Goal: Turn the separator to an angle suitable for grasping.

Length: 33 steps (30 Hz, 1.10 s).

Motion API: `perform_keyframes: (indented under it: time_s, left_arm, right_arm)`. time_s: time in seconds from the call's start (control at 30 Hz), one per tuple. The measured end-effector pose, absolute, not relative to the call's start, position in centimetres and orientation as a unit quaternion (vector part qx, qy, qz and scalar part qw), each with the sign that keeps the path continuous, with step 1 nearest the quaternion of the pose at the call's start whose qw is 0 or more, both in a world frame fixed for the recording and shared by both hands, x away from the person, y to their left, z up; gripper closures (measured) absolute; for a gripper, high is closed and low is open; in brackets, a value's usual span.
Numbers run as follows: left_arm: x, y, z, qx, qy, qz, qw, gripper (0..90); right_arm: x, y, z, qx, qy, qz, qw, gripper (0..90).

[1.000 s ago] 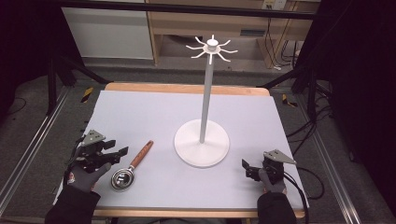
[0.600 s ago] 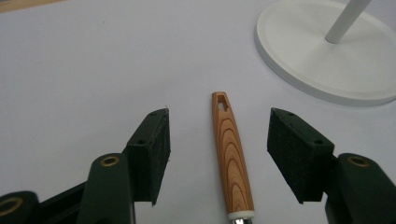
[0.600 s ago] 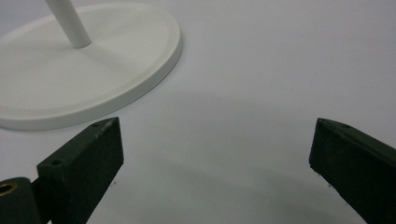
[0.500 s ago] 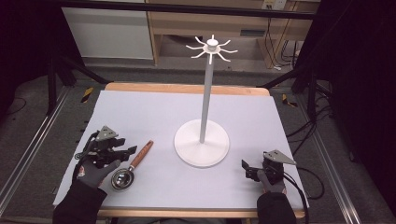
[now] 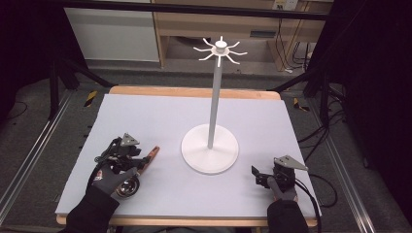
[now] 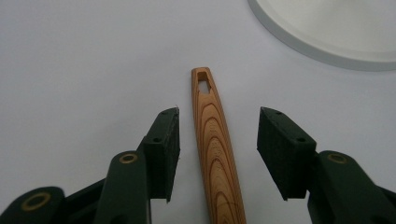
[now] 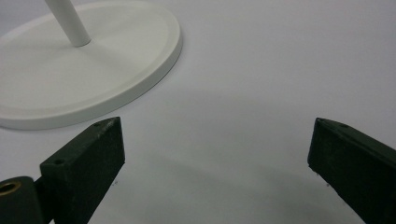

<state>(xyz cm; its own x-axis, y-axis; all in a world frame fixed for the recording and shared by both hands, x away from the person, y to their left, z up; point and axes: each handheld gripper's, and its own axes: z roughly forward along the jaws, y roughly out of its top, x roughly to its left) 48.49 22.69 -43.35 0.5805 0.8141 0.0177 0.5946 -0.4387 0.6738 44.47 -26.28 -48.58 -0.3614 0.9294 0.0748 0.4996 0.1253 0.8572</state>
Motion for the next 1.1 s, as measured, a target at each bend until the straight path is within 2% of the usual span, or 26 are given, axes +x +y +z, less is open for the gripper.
perform_keyframes:
  time_s: [0.87, 1.1]
  left_arm:
    - [49.4, 21.1, -46.2, 0.848, 0.433, 0.173, 0.252, 62.5]
    - [49.6, 21.2, -46.2, 0.845, 0.441, 0.164, 0.254, 64.6]
  right_arm:
    - [44.6, -26.3, -48.6, 0.512, 0.706, 0.423, 0.245, 4.5]
    - [44.6, -26.3, -48.6, 0.512, 0.706, 0.423, 0.244, 4.5]
